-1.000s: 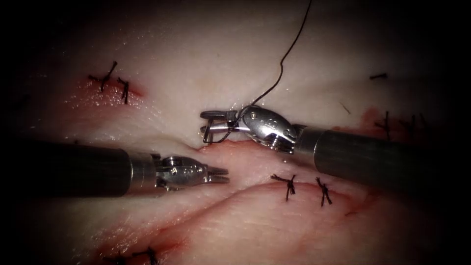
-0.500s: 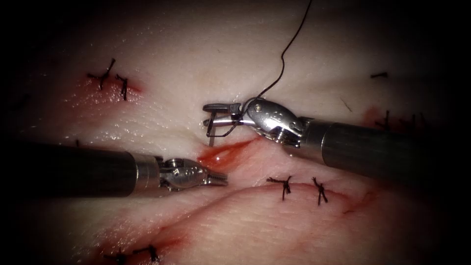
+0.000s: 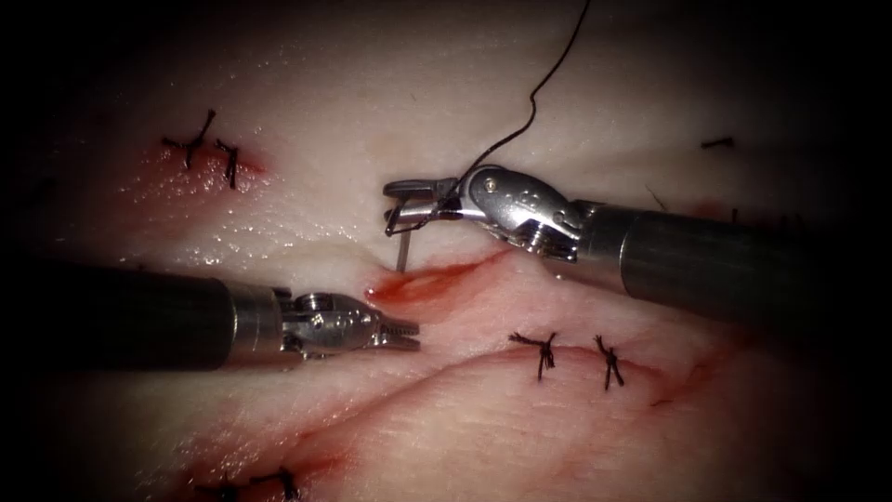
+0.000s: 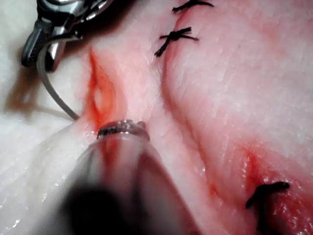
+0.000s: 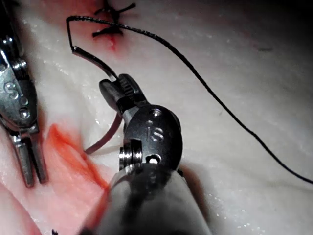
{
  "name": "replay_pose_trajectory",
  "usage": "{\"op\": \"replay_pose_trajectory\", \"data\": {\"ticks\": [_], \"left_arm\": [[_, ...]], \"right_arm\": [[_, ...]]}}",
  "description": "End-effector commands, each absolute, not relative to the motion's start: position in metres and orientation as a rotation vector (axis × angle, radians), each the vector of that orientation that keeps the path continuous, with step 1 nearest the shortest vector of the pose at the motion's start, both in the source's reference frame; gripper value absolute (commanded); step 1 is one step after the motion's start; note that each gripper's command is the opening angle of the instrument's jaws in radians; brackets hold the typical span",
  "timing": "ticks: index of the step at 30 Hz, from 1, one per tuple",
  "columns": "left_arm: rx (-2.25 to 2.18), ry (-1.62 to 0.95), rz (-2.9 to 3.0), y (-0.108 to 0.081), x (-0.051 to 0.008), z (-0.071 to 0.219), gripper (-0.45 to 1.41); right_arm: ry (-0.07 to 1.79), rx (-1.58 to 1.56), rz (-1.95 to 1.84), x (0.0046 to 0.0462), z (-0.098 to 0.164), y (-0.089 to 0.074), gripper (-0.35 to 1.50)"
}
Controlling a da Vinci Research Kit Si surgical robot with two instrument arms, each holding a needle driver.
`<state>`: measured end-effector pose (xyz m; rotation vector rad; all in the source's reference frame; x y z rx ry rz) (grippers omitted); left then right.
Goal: Wound Closure
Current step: Pass the needle through the top of the wound.
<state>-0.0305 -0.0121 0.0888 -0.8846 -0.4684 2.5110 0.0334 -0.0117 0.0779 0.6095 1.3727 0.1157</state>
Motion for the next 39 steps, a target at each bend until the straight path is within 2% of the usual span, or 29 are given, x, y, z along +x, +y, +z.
{"op": "replay_pose_trajectory", "data": {"ticks": [1,8,22,33,39], "left_arm": [[-0.889,-0.463,2.512,-0.0121,-0.0312,0.0895,0.16],[-0.893,-0.481,2.517,-0.0117,-0.0311,0.0882,0.17],[-0.965,-0.263,2.514,-0.0088,-0.0317,0.0845,0.14],[-0.963,-0.295,2.540,-0.0105,-0.0325,0.0883,0.12],[-0.879,-0.381,2.584,-0.0123,-0.0319,0.0933,0.19]], "right_arm": [[1.370,0.624,0.121,0.0349,0.0782,-0.0108,-0.35],[1.363,0.636,0.109,0.0355,0.0787,-0.0111,-0.35],[1.344,0.647,0.174,0.0352,0.0787,-0.0099,-0.35],[1.345,0.649,0.180,0.0353,0.0787,-0.0102,-0.35],[1.356,0.658,0.178,0.0353,0.0787,-0.0102,-0.35]]}}
